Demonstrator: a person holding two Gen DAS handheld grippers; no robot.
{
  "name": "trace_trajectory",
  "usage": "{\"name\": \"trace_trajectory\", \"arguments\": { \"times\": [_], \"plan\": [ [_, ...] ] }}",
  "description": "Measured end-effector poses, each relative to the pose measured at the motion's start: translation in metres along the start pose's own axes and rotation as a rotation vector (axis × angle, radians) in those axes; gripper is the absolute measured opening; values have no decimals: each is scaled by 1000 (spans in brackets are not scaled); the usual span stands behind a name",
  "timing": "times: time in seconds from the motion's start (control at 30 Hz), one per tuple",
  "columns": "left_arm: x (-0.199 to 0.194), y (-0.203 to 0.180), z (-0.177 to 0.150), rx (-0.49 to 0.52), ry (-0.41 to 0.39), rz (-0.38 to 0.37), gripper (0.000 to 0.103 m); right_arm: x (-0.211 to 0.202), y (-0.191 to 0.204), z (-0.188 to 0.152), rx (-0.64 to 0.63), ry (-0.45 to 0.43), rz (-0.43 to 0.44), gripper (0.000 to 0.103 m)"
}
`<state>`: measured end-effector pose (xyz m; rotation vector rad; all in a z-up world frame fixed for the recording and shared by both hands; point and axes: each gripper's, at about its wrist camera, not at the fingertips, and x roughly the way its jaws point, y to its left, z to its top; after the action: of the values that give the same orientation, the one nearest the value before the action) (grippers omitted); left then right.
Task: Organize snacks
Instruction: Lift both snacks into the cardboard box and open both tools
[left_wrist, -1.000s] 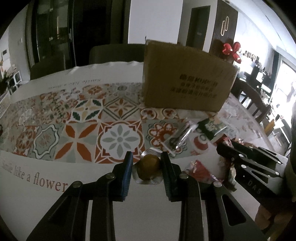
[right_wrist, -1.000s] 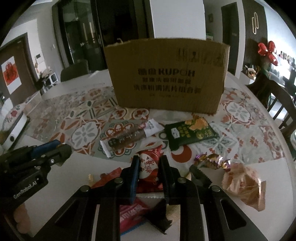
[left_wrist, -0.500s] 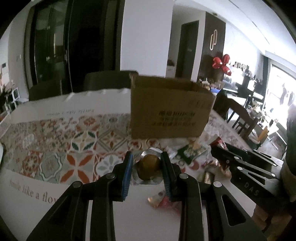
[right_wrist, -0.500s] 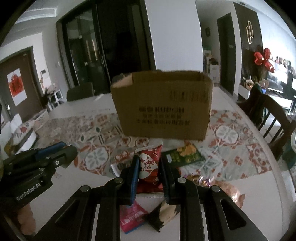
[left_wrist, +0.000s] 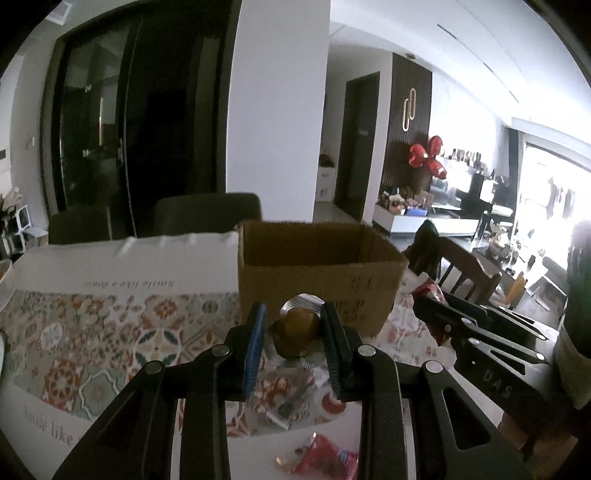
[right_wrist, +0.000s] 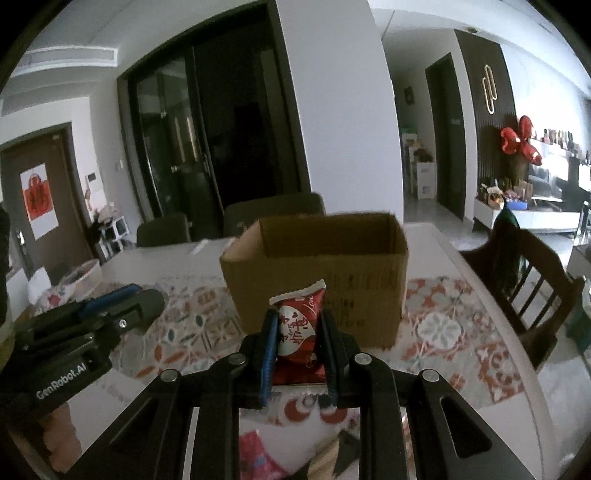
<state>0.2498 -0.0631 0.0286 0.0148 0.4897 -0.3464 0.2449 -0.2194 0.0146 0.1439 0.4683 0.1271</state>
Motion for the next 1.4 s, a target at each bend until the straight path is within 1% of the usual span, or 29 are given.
{"name": "trace_trajectory", "arguments": {
  "times": [0.2, 0.43, 0.7, 0.87, 1.03, 1.27, 1.33, 1.4],
  "plan": [
    [11, -3, 27, 13, -44, -1, 30, 4, -7, 29, -11, -59, -1, 23],
    [34, -5, 58, 8, -53, -13, 30, 21, -18, 54, -6, -72, 5, 23],
    [71, -8, 82, -1, -15, -35, 30, 47, -34, 80, -3, -59, 13, 23],
    [97, -7, 91, -2, 19, -30, 30, 68, -42, 90, -13, -33, -8, 23],
    [123, -7, 97, -8, 59, -28, 30, 89, -48, 92, -5, -1, -17, 23],
    [146, -3, 99, 9, 80, -8, 31, 109, -56, 95, 15, 20, -22, 24],
    [151, -3, 99, 9, 89, 4, 36, 114, -57, 96, 19, 25, -28, 24],
    [154, -2, 98, 8, 93, 10, 56, 117, -59, 96, 28, 29, -36, 24]
  ]
}}
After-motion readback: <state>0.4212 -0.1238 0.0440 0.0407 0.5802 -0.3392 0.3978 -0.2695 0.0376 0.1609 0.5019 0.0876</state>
